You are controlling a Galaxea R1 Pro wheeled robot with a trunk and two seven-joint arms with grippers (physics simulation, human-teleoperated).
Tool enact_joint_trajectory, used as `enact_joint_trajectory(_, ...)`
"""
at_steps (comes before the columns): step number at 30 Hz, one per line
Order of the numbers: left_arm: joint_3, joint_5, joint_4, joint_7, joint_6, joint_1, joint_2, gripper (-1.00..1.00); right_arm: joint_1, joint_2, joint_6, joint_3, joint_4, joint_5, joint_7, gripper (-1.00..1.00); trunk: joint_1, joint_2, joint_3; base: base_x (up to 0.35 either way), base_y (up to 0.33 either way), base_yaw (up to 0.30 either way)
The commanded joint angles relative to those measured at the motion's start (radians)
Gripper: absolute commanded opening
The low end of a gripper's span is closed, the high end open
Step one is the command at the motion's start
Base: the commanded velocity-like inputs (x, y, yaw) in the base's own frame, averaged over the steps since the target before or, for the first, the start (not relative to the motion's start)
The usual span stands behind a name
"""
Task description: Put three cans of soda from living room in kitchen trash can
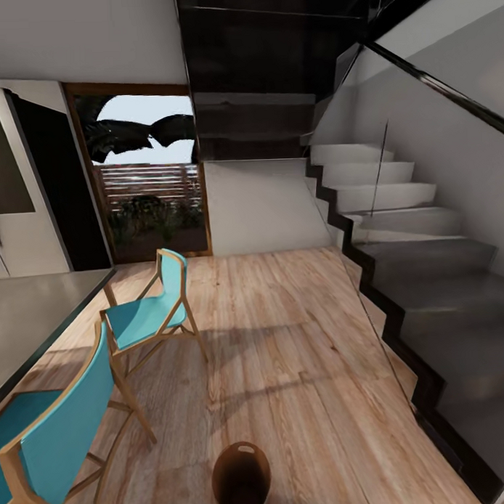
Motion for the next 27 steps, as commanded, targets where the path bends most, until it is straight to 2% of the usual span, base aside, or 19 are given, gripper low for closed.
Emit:
enact_joint_trajectory(1,0.000,0.000,0.000,0.000,0.000,0.000,0.000,1.00,0.000,0.000,0.000,0.000,0.000,0.000,0.000,1.00,0.000,0.000,0.000,0.290,0.000,0.144)
enact_joint_trajectory(5,0.000,0.000,0.000,0.000,0.000,0.000,0.000,1.00,0.000,0.000,0.001,0.000,0.000,-0.003,0.000,1.00,0.000,0.000,0.000,0.199,0.000,0.078)
enact_joint_trajectory(14,0.000,0.000,0.000,0.001,0.000,0.000,0.000,1.00,0.000,0.000,0.001,0.000,0.000,-0.004,0.000,1.00,0.000,0.000,0.000,0.023,0.000,0.007)
enact_joint_trajectory(22,0.000,0.000,0.000,0.000,0.000,0.000,0.000,1.00,0.000,0.000,0.001,0.000,0.000,-0.005,0.000,1.00,0.000,0.000,0.000,0.229,-0.089,0.000)
enact_joint_trajectory(27,0.000,0.000,0.000,0.000,-0.001,0.000,0.000,1.00,0.000,0.000,0.003,0.002,0.000,-0.005,0.000,1.00,0.000,0.000,0.000,0.069,-0.036,0.000)
